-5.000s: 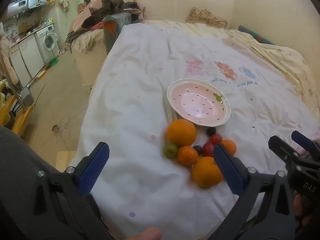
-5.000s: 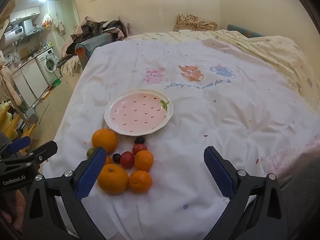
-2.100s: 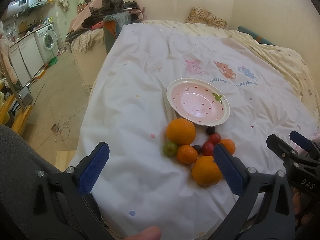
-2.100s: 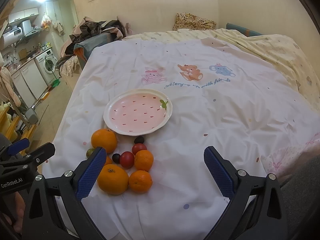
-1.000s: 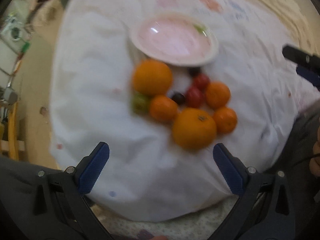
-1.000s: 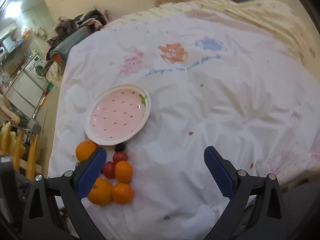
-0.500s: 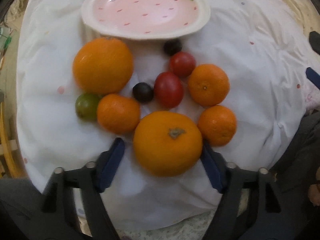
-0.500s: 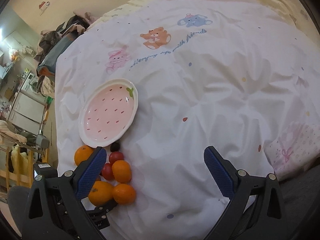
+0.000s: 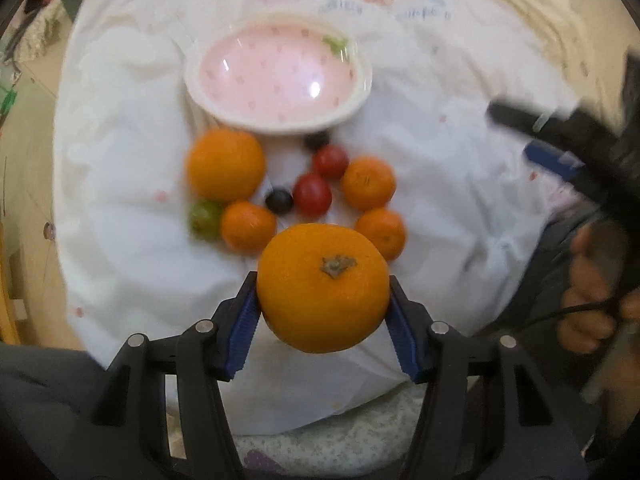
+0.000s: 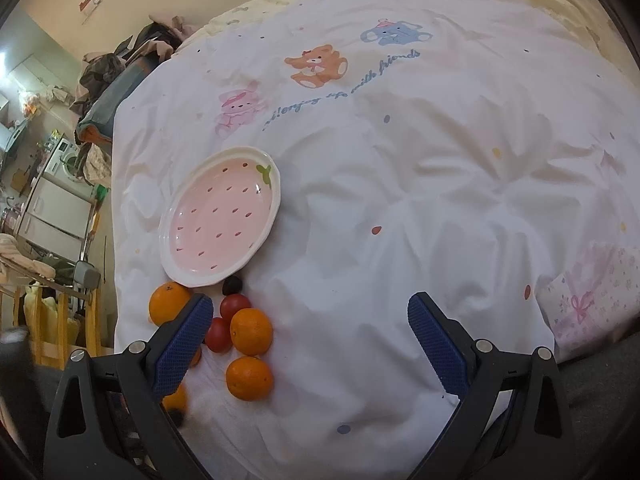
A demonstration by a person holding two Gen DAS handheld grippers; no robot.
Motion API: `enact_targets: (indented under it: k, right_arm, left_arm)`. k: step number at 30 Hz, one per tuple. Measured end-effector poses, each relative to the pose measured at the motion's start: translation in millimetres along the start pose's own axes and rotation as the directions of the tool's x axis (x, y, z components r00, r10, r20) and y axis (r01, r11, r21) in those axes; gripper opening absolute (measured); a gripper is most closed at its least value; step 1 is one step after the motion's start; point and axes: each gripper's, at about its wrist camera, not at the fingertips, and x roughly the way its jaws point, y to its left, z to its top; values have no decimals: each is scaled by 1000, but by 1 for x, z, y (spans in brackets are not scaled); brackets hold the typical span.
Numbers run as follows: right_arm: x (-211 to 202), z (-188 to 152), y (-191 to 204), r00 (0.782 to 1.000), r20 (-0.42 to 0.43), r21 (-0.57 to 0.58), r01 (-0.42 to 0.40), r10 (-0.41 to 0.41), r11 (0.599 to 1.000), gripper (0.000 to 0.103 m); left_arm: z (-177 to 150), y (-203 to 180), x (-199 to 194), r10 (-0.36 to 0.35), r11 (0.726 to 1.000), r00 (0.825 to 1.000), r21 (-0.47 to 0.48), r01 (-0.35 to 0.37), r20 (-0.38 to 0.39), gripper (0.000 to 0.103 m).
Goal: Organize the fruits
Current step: 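Grasp the small dark plum with the right tool while the left tool lifts the orange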
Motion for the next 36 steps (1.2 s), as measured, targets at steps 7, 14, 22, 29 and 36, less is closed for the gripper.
enact_targets:
  k: [7, 14, 22, 29, 36]
  right_arm:
    - [4, 1, 3, 995, -56, 1, -83, 83, 997, 100]
    - [23, 13, 21, 970, -178, -20, -171, 165, 985, 72]
    - [89, 19, 67, 935, -338, -139, -162, 107, 977, 44]
    - [144, 12, 101, 919, -392, -285, -86, -34, 955, 33]
    - [167, 5, 119, 918, -381, -390, -49, -113, 919, 25]
  left_arm:
    - [36, 41, -51, 84, 996, 982, -47, -77, 167, 55]
    - [46, 79, -54, 122, 990, 973, -94, -105, 198, 55]
    - [53, 89, -37, 105, 992, 969, -95, -85, 223, 55]
    - [51, 103, -26, 62, 989, 975, -146, -32, 211, 55]
    - [51, 110, -26, 41, 984, 978, -177, -4, 205, 55]
